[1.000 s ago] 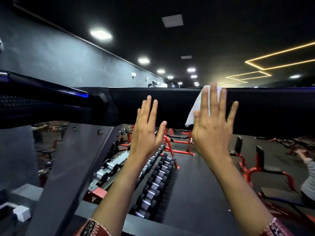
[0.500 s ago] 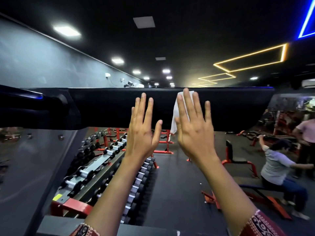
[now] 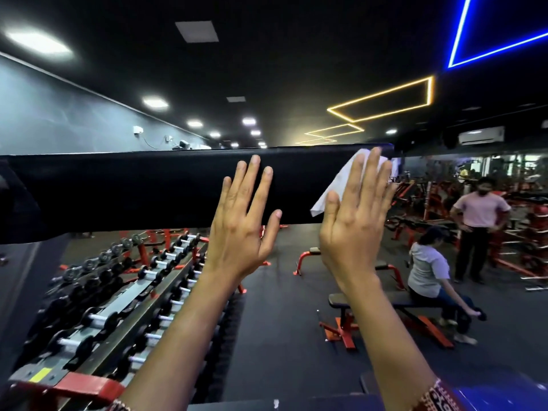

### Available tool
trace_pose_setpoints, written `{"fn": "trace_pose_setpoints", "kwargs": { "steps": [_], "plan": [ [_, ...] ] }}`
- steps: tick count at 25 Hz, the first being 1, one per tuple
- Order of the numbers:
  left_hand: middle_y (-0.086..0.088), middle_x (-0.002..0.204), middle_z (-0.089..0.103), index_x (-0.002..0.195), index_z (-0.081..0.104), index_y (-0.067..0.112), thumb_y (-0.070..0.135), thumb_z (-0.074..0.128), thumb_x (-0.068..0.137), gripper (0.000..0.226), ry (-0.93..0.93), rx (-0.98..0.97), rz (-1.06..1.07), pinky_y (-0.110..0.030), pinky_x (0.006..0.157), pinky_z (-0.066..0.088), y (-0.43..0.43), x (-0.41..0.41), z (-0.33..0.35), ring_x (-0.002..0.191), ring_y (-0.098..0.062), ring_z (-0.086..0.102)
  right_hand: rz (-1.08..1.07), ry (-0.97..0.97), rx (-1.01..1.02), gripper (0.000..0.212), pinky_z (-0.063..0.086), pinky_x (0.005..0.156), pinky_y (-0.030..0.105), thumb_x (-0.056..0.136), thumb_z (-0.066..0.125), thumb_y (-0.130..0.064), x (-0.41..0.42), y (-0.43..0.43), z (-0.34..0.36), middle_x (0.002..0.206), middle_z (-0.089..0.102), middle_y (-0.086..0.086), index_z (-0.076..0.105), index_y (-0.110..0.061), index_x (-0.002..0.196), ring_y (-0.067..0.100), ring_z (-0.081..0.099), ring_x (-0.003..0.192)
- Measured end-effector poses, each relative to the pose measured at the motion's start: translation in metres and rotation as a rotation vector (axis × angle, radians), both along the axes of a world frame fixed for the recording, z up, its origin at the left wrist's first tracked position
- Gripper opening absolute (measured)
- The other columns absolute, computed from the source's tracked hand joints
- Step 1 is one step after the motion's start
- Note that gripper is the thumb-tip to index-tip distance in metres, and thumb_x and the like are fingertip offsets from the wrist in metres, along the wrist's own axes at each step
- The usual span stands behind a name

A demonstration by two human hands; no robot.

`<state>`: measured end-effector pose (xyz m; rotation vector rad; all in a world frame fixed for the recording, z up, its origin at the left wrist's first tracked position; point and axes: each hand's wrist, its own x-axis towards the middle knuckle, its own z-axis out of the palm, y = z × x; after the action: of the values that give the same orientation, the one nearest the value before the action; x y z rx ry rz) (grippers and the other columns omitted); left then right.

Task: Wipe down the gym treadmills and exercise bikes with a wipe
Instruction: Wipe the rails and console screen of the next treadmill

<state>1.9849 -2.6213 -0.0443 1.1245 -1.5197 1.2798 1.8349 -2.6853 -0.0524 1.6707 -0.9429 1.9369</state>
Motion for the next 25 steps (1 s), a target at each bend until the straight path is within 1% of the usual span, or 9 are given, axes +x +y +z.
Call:
{"fn": "trace_pose_setpoints", "kwargs": {
  "steps": [3, 4, 7, 8, 11, 15, 18, 21, 25],
  "plan": [
    [-0.020, 0.150, 0.029, 0.142, 0.036, 0.000, 0.026, 0.044, 0.093, 0.056, 0.021, -0.034, 0.000, -0.038, 0.119, 0.007, -0.006, -0.007, 0.001, 0.141, -0.030, 0.021, 0.006, 0.189, -0.122, 0.054, 0.000, 0.120, 0.042, 0.100, 0.029, -0.024, 0.006, 0.000, 0.005, 0.157, 0.018, 0.018, 0.023, -0.001, 0.149, 0.022, 0.003, 0.146],
    [-0.020, 0.150, 0.029, 0.141, 0.036, 0.000, 0.026, 0.045, 0.093, 0.056, 0.023, -0.043, 0.001, -0.038, 0.119, 0.007, -0.007, -0.008, 0.000, 0.141, -0.031, 0.021, -0.017, 0.188, -0.130, 0.055, 0.001, 0.120, 0.043, 0.101, 0.029, -0.026, -0.001, -0.007, 0.013, 0.157, 0.019, 0.017, 0.023, -0.001, 0.149, 0.023, 0.005, 0.146],
    [-0.021, 0.149, 0.030, 0.141, 0.037, 0.001, 0.026, 0.045, 0.093, 0.055, 0.028, -0.049, -0.001, -0.038, 0.119, 0.008, -0.008, -0.009, 0.000, 0.141, -0.031, 0.022, 0.026, -0.090, 0.020, 0.057, 0.002, 0.120, 0.046, 0.101, 0.030, -0.026, -0.016, -0.010, 0.013, 0.157, 0.014, 0.020, 0.017, 0.000, 0.150, 0.028, 0.005, 0.147],
    [-0.021, 0.149, 0.030, 0.141, 0.037, 0.001, 0.026, 0.045, 0.093, 0.055, 0.029, -0.046, -0.002, -0.038, 0.119, 0.008, -0.008, -0.009, 0.000, 0.141, -0.031, 0.022, 0.049, -0.102, 0.026, 0.057, 0.001, 0.120, 0.045, 0.101, 0.032, -0.025, -0.012, -0.006, 0.005, 0.157, 0.012, 0.021, 0.016, 0.001, 0.149, 0.028, 0.003, 0.147],
    [-0.020, 0.149, 0.031, 0.141, 0.040, 0.002, 0.026, 0.046, 0.093, 0.054, 0.021, -0.038, 0.011, -0.037, 0.118, 0.011, -0.004, -0.006, 0.000, 0.141, -0.030, 0.023, 0.007, 0.155, -0.087, 0.056, -0.002, 0.120, 0.041, 0.100, 0.035, -0.024, 0.011, 0.006, -0.014, 0.157, 0.015, 0.018, 0.022, 0.002, 0.148, 0.022, 0.003, 0.146],
    [-0.019, 0.150, 0.030, 0.141, 0.040, 0.004, 0.027, 0.045, 0.093, 0.054, 0.071, -0.047, 0.032, -0.037, 0.118, 0.011, 0.006, 0.011, -0.001, 0.142, -0.030, 0.021, 0.016, 0.106, -0.040, 0.057, -0.001, 0.120, 0.041, 0.099, 0.036, -0.021, 0.025, 0.014, 0.011, 0.157, 0.014, 0.022, 0.020, 0.003, 0.149, 0.027, 0.004, 0.146],
    [-0.019, 0.151, 0.028, 0.142, 0.038, 0.005, 0.028, 0.045, 0.093, 0.055, 0.111, -0.041, 0.056, -0.036, 0.119, 0.010, 0.015, 0.029, -0.003, 0.142, -0.028, 0.020, 0.047, 0.313, -0.143, 0.057, 0.002, 0.120, 0.040, 0.098, 0.035, -0.021, 0.046, 0.024, 0.012, 0.157, 0.015, 0.021, 0.021, 0.002, 0.149, 0.027, 0.006, 0.147],
    [-0.020, 0.151, 0.027, 0.142, 0.038, 0.003, 0.028, 0.044, 0.093, 0.055, 0.150, -0.051, 0.069, -0.035, 0.118, 0.010, 0.024, 0.048, -0.003, 0.142, -0.029, 0.021, 0.071, 0.264, -0.101, 0.059, -0.001, 0.120, 0.039, 0.097, 0.038, -0.020, 0.064, 0.032, 0.015, 0.158, 0.014, 0.020, 0.020, 0.001, 0.150, 0.027, 0.005, 0.147],
    [-0.018, 0.153, 0.022, 0.144, 0.034, 0.002, 0.029, 0.043, 0.094, 0.057, 0.231, -0.047, 0.080, -0.035, 0.118, 0.009, 0.037, 0.074, -0.006, 0.143, -0.028, 0.016, 0.044, 0.422, -0.185, 0.062, 0.003, 0.119, 0.043, 0.098, 0.040, -0.030, 0.094, 0.043, 0.016, 0.158, 0.015, 0.017, 0.022, -0.001, 0.150, 0.026, 0.010, 0.147]
  ]
}}
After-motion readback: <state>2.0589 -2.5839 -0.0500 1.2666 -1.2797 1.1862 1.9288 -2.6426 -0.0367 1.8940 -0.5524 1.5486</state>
